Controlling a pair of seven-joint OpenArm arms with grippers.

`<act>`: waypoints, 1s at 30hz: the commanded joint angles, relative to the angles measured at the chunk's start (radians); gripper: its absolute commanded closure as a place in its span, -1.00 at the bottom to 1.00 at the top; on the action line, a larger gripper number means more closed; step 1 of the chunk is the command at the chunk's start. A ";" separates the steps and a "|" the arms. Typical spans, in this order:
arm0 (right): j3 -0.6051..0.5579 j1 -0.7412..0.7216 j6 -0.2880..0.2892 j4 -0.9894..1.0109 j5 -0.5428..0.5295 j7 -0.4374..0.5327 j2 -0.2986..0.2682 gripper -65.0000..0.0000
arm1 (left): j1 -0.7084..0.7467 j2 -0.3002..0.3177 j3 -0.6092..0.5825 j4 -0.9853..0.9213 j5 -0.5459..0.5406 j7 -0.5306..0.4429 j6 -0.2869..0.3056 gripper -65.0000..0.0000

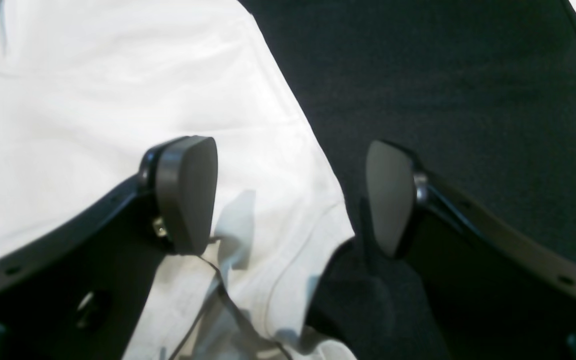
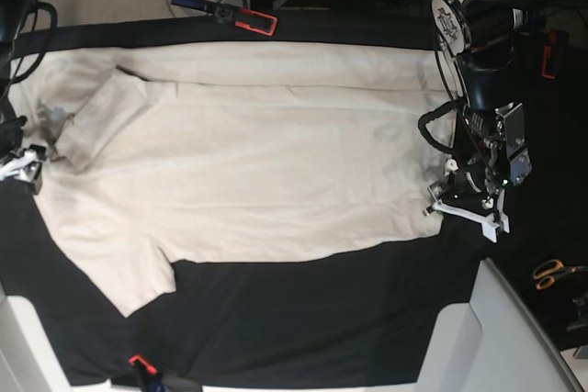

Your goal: Fold the T-shirt properly

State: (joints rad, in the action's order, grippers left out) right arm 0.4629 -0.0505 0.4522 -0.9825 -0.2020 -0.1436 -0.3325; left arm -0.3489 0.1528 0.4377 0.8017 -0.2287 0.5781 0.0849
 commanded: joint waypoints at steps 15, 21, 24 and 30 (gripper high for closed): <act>0.007 -0.016 0.000 -0.020 -0.009 0.025 -0.023 -0.36 | -0.054 -0.066 -0.001 -0.098 0.122 -0.005 0.008 0.09; 0.006 -0.016 0.000 -0.020 -0.009 0.026 -0.023 -0.36 | -0.028 -0.078 -0.001 -0.097 0.122 -0.005 0.009 0.26; 0.006 -0.018 0.000 -0.020 -0.009 0.028 -0.023 -0.36 | -0.028 -0.072 -0.001 -0.098 0.122 -0.005 0.009 0.74; 0.003 -0.030 0.000 -0.020 -0.009 0.028 -0.018 -0.36 | -0.026 -0.061 -0.001 -0.103 0.128 -0.005 0.009 1.00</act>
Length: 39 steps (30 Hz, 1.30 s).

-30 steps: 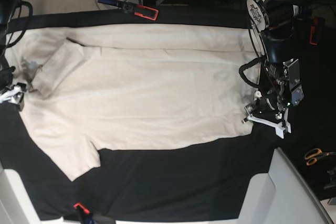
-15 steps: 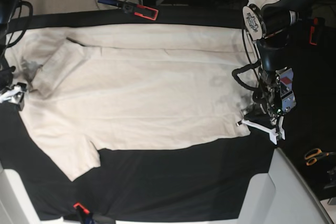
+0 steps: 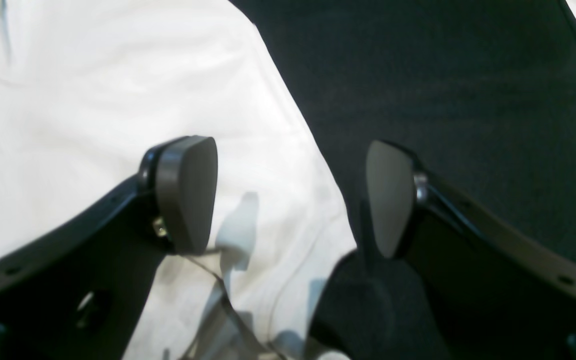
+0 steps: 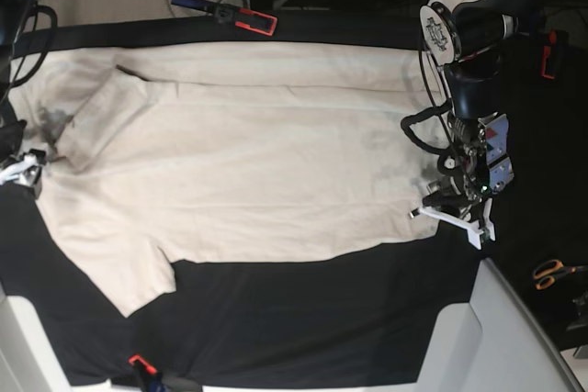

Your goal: Fold the T-shirt properly

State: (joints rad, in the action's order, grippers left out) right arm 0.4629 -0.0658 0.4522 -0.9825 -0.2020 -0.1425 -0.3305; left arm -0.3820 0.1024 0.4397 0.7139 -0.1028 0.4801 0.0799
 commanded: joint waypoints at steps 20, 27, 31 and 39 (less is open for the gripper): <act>0.000 -0.065 0.000 -0.017 -0.009 0.022 -0.019 -0.36 | 0.096 -0.014 -0.002 0.246 -0.004 0.200 0.011 1.00; 0.000 -0.065 0.000 -0.017 -0.009 0.022 -0.017 -0.36 | 0.156 -0.010 -0.002 0.350 -0.004 0.213 0.011 1.00; 0.000 -0.065 0.000 -0.016 -0.009 0.022 -0.005 -0.36 | 0.197 -0.014 -0.002 0.445 -0.004 0.213 0.011 1.00; 0.000 -0.065 0.000 -0.016 -0.009 0.020 -0.003 -0.36 | 0.277 -0.049 -0.003 0.603 -0.004 0.269 0.013 1.00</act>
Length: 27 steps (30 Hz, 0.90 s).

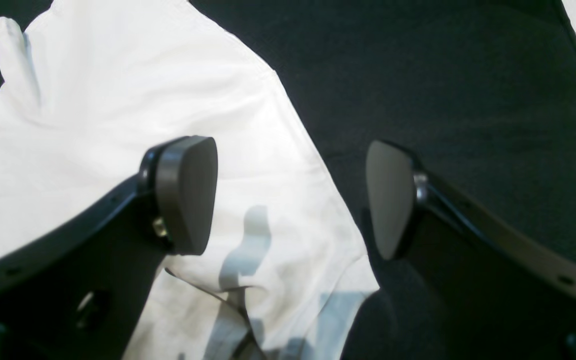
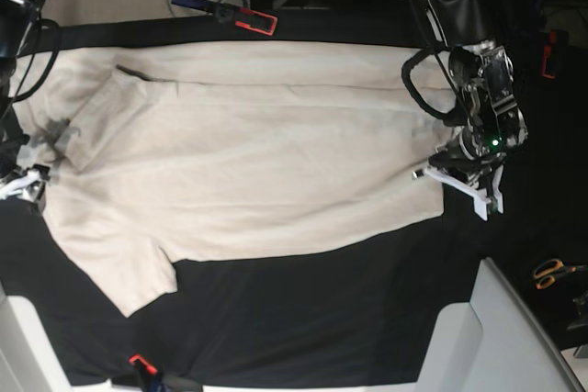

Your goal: Fold the T-shirt properly

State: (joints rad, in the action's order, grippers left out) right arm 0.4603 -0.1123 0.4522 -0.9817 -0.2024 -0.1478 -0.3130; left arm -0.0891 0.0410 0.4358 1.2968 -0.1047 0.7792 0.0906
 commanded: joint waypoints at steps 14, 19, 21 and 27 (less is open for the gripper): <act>0.001 -0.027 0.000 -0.016 -0.007 0.026 -0.021 -0.36 | 0.005 0.047 0.002 0.134 -0.003 -0.013 0.005 0.67; 0.001 -0.027 0.000 -0.016 -0.007 0.024 -0.021 -0.36 | -0.022 0.076 0.010 0.114 -0.007 -0.013 0.007 -0.43; 0.001 -0.025 0.000 -0.016 -0.007 0.024 -0.021 -0.36 | -0.033 0.087 0.011 0.094 -0.051 -0.013 0.025 -0.47; 0.001 -0.025 0.000 -0.016 -0.007 0.024 -0.021 -0.36 | -0.099 0.181 0.002 -0.130 -0.290 -0.016 0.030 -0.32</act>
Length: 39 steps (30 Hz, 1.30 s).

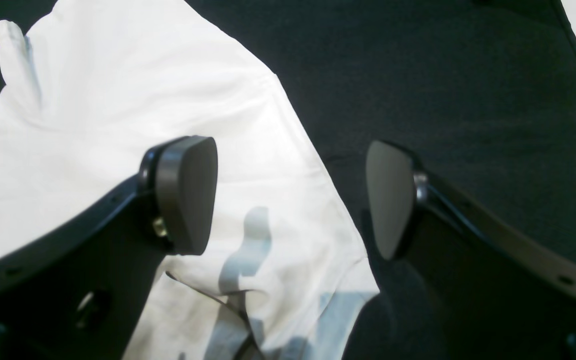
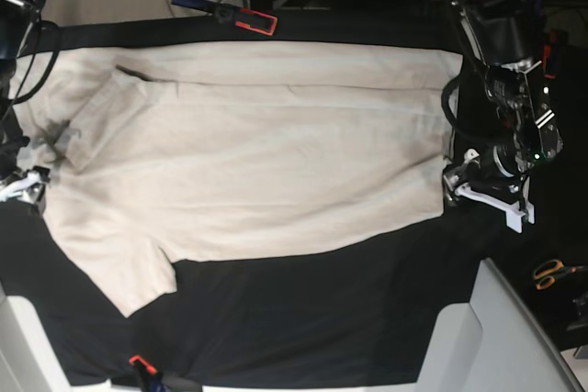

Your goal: Fold the T-shirt properly

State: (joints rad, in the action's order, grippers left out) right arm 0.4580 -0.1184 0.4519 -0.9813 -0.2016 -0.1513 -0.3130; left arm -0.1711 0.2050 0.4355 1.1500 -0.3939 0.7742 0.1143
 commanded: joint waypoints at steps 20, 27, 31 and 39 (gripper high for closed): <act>0.003 -0.019 0.000 -0.017 -0.008 0.028 -0.021 -0.36 | -0.109 0.030 -0.145 -0.242 -0.020 -0.086 0.006 0.03; 0.003 -0.004 0.000 -0.020 -0.008 0.028 -0.022 -0.36 | -0.120 0.014 -0.165 -0.288 -0.023 -0.088 0.006 0.03; 0.003 0.000 0.000 -0.020 -0.008 0.028 -0.022 -0.36 | -0.120 0.004 -0.171 -0.288 -0.024 -0.088 0.006 0.04; 0.003 0.000 0.000 -0.020 -0.008 0.028 -0.022 -0.36 | -0.120 -0.040 -0.172 -0.291 -0.023 -0.088 0.006 0.04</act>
State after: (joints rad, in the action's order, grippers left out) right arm 0.4583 -0.1009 0.4519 -0.9817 -0.2020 -0.1513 -0.3130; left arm -0.2859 0.1692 0.2672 0.8635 -0.4129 0.6353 0.1135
